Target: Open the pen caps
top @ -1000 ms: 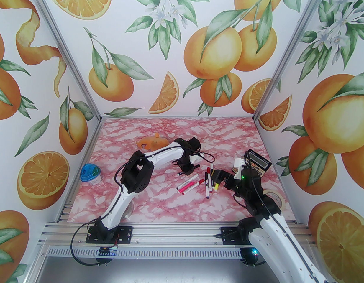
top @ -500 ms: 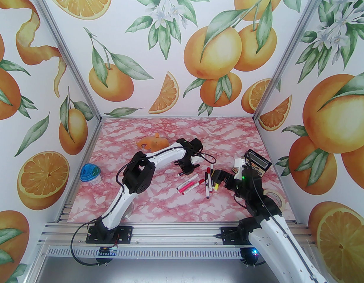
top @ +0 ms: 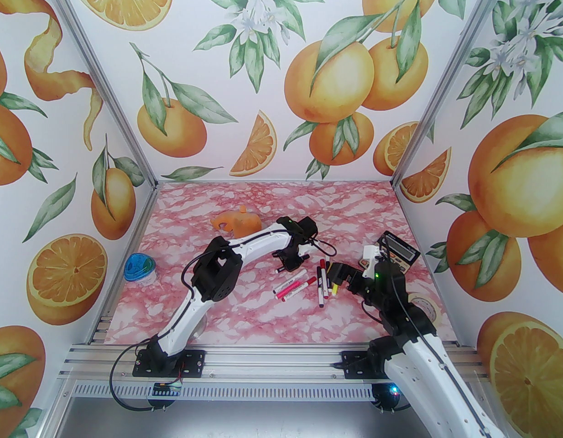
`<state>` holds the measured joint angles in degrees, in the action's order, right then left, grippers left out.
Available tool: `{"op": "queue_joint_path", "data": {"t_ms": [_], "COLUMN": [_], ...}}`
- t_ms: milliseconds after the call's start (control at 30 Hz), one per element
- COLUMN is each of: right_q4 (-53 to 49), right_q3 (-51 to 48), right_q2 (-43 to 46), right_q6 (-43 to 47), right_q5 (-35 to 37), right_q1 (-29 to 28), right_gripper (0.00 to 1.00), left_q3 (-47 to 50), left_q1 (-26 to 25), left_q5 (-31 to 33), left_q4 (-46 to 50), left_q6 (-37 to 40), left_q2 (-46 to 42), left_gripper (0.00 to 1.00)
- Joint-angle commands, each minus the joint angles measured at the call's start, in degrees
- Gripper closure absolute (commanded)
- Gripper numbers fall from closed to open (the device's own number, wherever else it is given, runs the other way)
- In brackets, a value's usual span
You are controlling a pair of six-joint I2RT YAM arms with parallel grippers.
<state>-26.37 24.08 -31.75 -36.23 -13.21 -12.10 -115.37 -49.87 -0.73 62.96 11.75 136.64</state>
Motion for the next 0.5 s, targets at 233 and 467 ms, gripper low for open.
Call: {"op": "queue_joint_path", "data": {"t_ms": [233, 467], "right_q4": [5.2, 11.8], "right_q3": [-0.4, -0.2], "right_q2": [-0.4, -3.4], "right_q6": [-4.7, -8.2], "right_q5": [-7.6, -10.7], "right_q1": [-0.8, -3.1], "right_gripper": [0.15, 0.24], "left_q3": [11.5, 29.5], "left_q1": [2.8, 6.9], "left_q5": [-14.4, -26.9], "left_q4": [-11.1, -28.7], "left_q6": [-7.8, -18.5], "left_q2": [-16.5, -29.6], "left_gripper": [0.77, 0.76]}}
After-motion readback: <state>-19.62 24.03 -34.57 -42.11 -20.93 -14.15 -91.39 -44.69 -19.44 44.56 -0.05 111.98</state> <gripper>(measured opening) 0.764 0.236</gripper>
